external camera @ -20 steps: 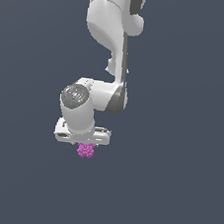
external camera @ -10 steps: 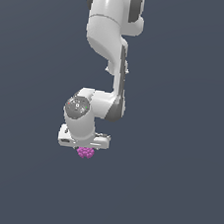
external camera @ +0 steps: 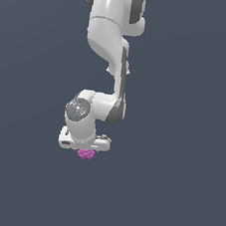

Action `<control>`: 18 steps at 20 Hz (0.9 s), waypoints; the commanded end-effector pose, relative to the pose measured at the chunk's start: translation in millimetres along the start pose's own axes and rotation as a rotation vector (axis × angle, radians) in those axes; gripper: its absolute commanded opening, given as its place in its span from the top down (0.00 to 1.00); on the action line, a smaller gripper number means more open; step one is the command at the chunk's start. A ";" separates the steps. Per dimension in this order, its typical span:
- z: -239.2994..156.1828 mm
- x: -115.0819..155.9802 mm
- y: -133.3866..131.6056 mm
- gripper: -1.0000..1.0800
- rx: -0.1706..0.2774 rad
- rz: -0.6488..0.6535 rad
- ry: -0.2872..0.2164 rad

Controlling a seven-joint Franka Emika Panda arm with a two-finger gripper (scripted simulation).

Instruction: Pick up the object and move it to a goal position.

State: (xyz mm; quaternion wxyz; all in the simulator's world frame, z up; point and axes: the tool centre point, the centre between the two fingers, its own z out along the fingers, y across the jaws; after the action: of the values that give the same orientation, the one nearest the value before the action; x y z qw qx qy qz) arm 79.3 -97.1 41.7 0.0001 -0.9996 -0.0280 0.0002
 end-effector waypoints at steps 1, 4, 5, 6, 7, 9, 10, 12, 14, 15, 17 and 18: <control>-0.2 0.2 0.0 1.00 0.000 0.000 0.000; -0.2 0.2 0.0 1.00 0.000 0.000 0.000; -0.2 0.1 0.0 1.00 0.000 0.000 0.000; -0.3 -0.1 0.0 1.00 0.000 0.000 0.000; -0.5 -0.4 0.1 1.00 0.000 0.000 0.000; -1.3 -1.9 0.5 1.00 0.000 0.000 0.000; -1.9 -3.0 0.7 1.00 0.000 0.000 0.000; -3.6 -6.0 1.4 1.00 0.000 0.000 0.000; -5.8 -10.0 2.3 1.00 0.000 0.000 0.000; -7.2 -12.4 2.9 1.00 0.000 0.000 0.000; -10.4 -18.2 4.2 1.00 0.000 0.000 0.000; -12.2 -21.5 5.0 1.00 0.000 0.000 0.000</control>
State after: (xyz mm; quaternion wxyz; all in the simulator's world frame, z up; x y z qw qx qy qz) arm 62.4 -101.7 51.0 0.0001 -0.9996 -0.0281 0.0004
